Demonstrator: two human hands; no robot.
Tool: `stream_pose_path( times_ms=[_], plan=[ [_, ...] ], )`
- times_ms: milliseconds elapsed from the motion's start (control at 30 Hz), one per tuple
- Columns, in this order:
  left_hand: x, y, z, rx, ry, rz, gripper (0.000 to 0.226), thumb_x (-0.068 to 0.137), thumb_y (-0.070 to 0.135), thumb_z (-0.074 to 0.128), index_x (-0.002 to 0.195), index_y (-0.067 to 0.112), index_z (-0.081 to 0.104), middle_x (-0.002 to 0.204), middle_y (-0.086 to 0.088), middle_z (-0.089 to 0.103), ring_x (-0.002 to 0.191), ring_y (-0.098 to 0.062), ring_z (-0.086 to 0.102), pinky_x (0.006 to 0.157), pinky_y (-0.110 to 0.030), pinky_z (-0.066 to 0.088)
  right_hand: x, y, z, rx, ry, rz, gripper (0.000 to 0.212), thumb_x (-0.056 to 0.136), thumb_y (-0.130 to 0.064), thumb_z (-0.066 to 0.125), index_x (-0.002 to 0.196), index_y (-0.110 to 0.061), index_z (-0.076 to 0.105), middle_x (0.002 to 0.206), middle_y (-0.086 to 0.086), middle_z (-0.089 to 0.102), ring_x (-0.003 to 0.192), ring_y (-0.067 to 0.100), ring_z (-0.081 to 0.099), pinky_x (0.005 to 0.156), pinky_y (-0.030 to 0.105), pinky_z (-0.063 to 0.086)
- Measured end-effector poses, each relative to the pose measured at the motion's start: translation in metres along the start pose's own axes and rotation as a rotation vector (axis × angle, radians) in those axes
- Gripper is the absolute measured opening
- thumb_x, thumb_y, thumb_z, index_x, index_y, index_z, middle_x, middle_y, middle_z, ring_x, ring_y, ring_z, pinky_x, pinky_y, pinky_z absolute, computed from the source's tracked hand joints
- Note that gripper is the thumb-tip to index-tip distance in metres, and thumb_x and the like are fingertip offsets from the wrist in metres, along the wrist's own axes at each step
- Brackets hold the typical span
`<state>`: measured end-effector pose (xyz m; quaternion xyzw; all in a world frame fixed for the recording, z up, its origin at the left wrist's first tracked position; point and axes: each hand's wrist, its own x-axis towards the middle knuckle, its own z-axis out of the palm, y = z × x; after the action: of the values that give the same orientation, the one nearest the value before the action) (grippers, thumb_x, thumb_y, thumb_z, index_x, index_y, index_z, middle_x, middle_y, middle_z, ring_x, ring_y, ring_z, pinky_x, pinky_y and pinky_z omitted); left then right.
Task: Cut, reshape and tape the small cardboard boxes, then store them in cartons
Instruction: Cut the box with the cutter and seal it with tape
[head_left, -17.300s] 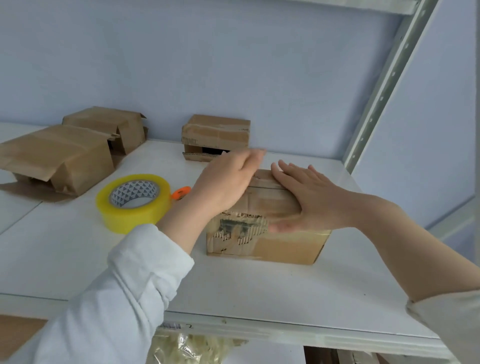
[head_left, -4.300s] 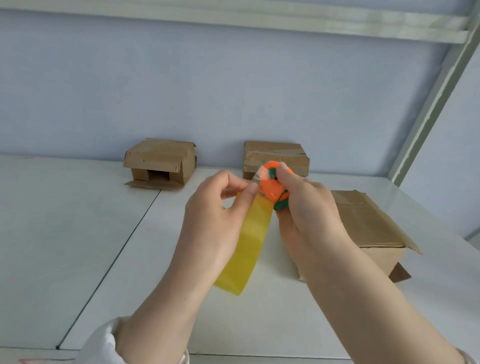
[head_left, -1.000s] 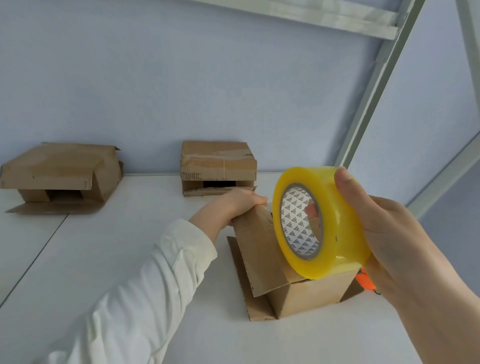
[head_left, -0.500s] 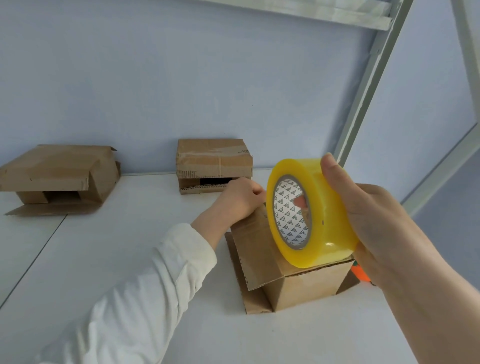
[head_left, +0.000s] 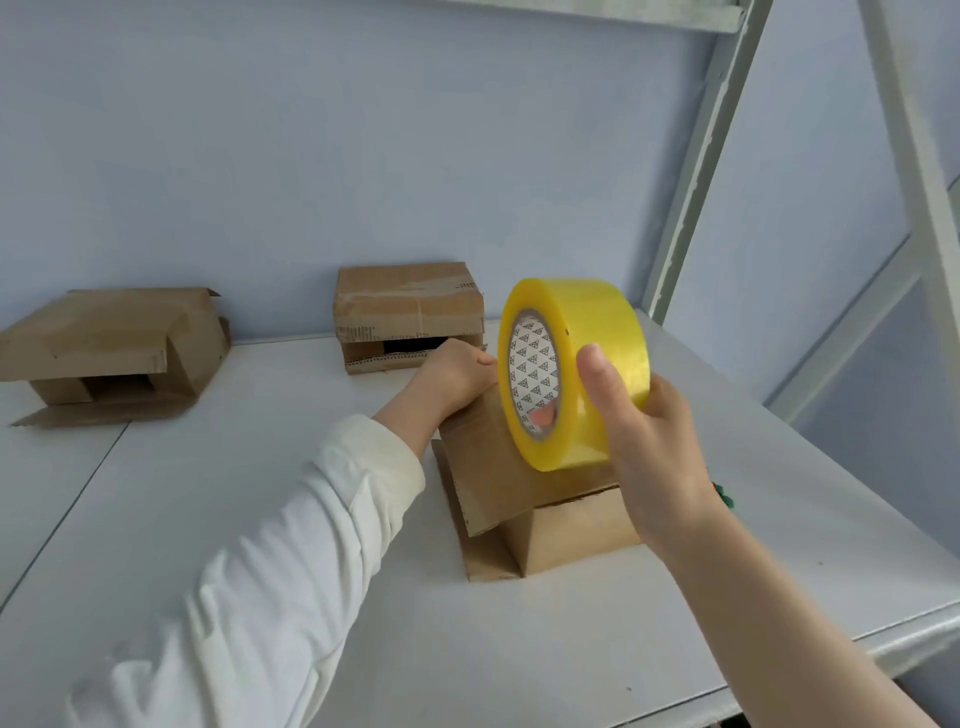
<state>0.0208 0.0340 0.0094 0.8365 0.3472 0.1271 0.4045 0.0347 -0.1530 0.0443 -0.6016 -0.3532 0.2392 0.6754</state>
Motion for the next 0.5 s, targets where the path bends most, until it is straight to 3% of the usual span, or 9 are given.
stream_pose_path(
  times_ms=[100,200,233,267,300,367,467,500],
  plan=[
    [-0.007,0.003,0.008,0.021,-0.023,0.039,0.045,0.09,0.02,0.054,0.051,0.019,0.032,0.052,0.003,0.028,0.049,-0.009,0.023,0.044,-0.021,0.018,-0.012,-0.006,0.0,0.004,0.057,-0.001,0.038,0.06,-0.052,0.057,0.068,-0.018,0.072,0.063,-0.001,0.071,0.058,0.007,0.067,0.054,0.02,0.054],
    [-0.013,0.006,0.01,0.025,0.026,0.061,0.056,0.089,0.012,0.052,0.042,0.016,0.022,0.031,0.005,0.022,0.039,-0.009,0.022,0.035,-0.016,0.019,-0.02,-0.01,0.0,-0.009,0.107,0.035,0.05,0.058,-0.055,0.057,0.075,-0.01,0.069,0.064,0.009,0.07,0.057,0.012,0.068,0.054,0.025,0.055],
    [-0.012,0.006,0.01,0.023,0.032,0.063,0.053,0.089,0.011,0.051,0.037,0.019,0.055,0.028,0.001,0.027,0.04,-0.01,0.023,0.034,-0.015,0.021,-0.022,-0.013,-0.001,-0.021,0.114,0.051,0.053,0.057,-0.057,0.057,0.073,-0.008,0.069,0.063,0.011,0.07,0.057,0.013,0.068,0.054,0.026,0.055],
    [-0.014,0.008,0.01,-0.001,0.043,0.096,0.023,0.089,0.013,0.053,0.07,0.0,0.054,0.031,-0.004,0.036,0.041,-0.01,0.025,0.035,-0.015,0.022,-0.026,-0.015,-0.003,-0.031,0.129,0.072,0.055,0.055,-0.058,0.056,0.07,-0.007,0.07,0.062,0.009,0.07,0.056,0.013,0.068,0.053,0.026,0.055],
    [-0.014,0.008,0.01,-0.026,0.074,0.117,0.026,0.09,0.016,0.054,0.072,-0.004,0.055,0.047,-0.01,0.047,0.041,-0.01,0.028,0.038,-0.015,0.022,-0.029,-0.018,-0.004,-0.042,0.144,0.091,0.057,0.052,-0.06,0.056,0.067,-0.007,0.07,0.06,0.007,0.07,0.054,0.013,0.067,0.053,0.026,0.054],
    [-0.016,0.004,0.008,-0.021,0.083,0.171,0.03,0.09,0.02,0.056,0.073,-0.005,0.053,0.065,0.001,0.054,0.039,-0.007,0.037,0.04,-0.014,0.024,-0.036,-0.023,-0.005,-0.074,0.16,0.108,0.061,0.045,-0.064,0.055,0.064,-0.007,0.067,0.058,0.004,0.069,0.052,0.012,0.066,0.051,0.027,0.053],
    [-0.013,0.008,0.005,0.072,0.071,0.229,0.037,0.092,0.021,0.053,0.056,0.012,0.06,0.046,-0.006,0.052,0.042,-0.006,0.038,0.046,-0.019,0.026,-0.039,-0.027,-0.005,-0.08,0.188,0.13,0.056,0.041,-0.063,0.056,0.062,-0.011,0.064,0.054,0.003,0.068,0.048,0.011,0.065,0.044,0.023,0.05],
    [-0.013,0.013,0.005,0.153,0.092,0.271,0.04,0.093,0.021,0.05,0.054,0.017,0.059,0.05,0.0,0.051,0.051,-0.009,0.042,0.05,-0.023,0.029,-0.038,-0.029,-0.005,-0.083,0.191,0.14,0.055,0.042,-0.063,0.056,0.062,-0.012,0.064,0.054,0.003,0.068,0.047,0.01,0.064,0.042,0.021,0.049]
  ],
)
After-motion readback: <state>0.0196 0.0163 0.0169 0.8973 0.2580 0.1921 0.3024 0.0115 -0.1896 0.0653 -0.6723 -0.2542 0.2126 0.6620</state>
